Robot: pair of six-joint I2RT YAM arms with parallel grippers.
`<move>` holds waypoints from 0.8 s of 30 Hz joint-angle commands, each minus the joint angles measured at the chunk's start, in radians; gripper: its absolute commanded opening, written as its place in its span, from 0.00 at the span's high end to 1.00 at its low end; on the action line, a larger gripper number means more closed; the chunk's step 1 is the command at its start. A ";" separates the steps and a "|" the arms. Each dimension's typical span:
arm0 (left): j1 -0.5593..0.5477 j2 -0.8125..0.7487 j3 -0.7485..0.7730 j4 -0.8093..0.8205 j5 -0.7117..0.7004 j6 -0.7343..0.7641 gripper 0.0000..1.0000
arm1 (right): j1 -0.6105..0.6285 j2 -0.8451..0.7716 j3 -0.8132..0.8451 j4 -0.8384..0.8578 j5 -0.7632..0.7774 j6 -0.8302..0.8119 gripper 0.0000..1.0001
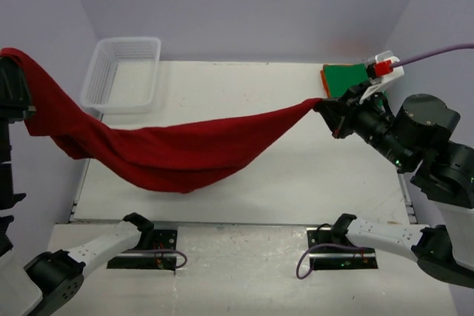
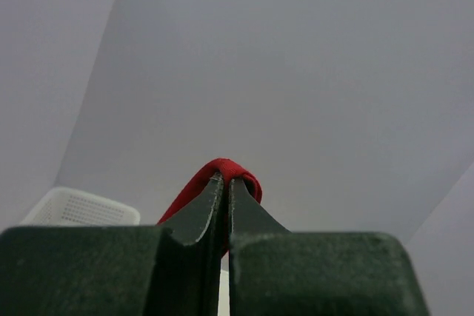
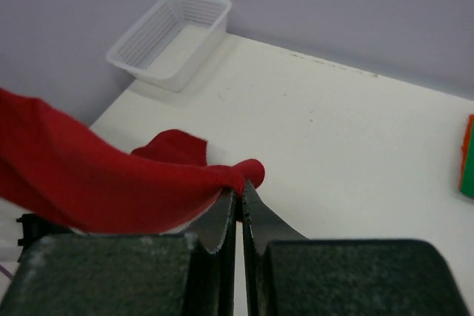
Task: Fold and stack the t-shirts
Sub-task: Flatten out the tshirt
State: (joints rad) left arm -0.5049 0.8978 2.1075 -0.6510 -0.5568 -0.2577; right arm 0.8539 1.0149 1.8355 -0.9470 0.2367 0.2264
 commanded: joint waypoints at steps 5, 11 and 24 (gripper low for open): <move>0.003 0.162 -0.187 0.002 -0.035 0.058 1.00 | 0.005 0.064 -0.127 -0.038 0.242 0.044 1.00; 0.003 0.167 -0.021 -0.061 -0.002 0.060 1.00 | 0.005 0.021 -0.056 -0.047 0.165 0.014 1.00; 0.003 -0.013 0.184 -0.142 0.121 0.026 1.00 | 0.005 -0.096 0.108 -0.061 -0.230 -0.012 1.00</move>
State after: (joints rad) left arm -0.5049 0.8867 2.2646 -0.7849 -0.5007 -0.2264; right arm 0.8570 0.9257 1.9099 -1.0241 0.1547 0.2340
